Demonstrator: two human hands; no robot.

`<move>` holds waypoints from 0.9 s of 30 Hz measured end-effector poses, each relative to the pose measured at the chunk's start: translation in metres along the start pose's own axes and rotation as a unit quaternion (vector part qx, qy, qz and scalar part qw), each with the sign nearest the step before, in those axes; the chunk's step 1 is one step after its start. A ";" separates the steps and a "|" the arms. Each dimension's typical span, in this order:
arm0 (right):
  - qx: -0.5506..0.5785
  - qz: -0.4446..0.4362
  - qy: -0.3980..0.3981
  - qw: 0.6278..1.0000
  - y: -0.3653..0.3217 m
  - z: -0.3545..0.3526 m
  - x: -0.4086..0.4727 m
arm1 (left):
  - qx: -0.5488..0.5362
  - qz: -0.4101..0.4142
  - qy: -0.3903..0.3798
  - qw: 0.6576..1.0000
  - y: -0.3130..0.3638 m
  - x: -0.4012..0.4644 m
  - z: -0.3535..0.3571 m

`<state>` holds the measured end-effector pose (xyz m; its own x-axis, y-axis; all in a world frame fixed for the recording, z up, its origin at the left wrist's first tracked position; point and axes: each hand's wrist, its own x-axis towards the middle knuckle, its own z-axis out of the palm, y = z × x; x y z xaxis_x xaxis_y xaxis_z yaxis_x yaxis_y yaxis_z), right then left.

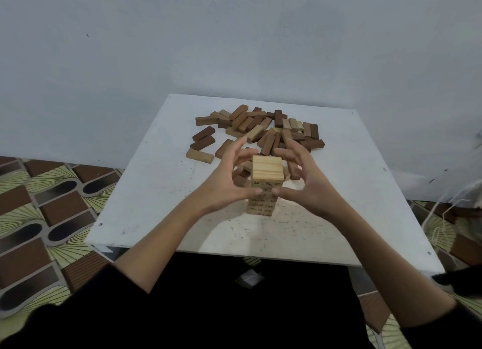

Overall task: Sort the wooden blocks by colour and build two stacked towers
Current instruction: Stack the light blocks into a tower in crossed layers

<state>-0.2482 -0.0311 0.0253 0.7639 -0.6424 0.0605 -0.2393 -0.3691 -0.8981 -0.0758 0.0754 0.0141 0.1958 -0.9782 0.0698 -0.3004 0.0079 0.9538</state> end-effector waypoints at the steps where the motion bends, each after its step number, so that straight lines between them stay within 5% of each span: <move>1: -0.016 -0.007 -0.001 1.000 -0.001 -0.002 0.002 | 0.000 0.004 0.002 1.000 0.001 0.002 -0.002; 27: -0.059 -0.025 -0.027 0.998 -0.003 -0.002 0.012 | -0.010 0.022 0.015 1.000 -0.008 0.015 0.001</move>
<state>-0.2392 -0.0390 0.0300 0.8075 -0.5848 0.0772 -0.2668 -0.4789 -0.8363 -0.0716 0.0602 0.0075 0.2106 -0.9702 0.1194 -0.2897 0.0547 0.9555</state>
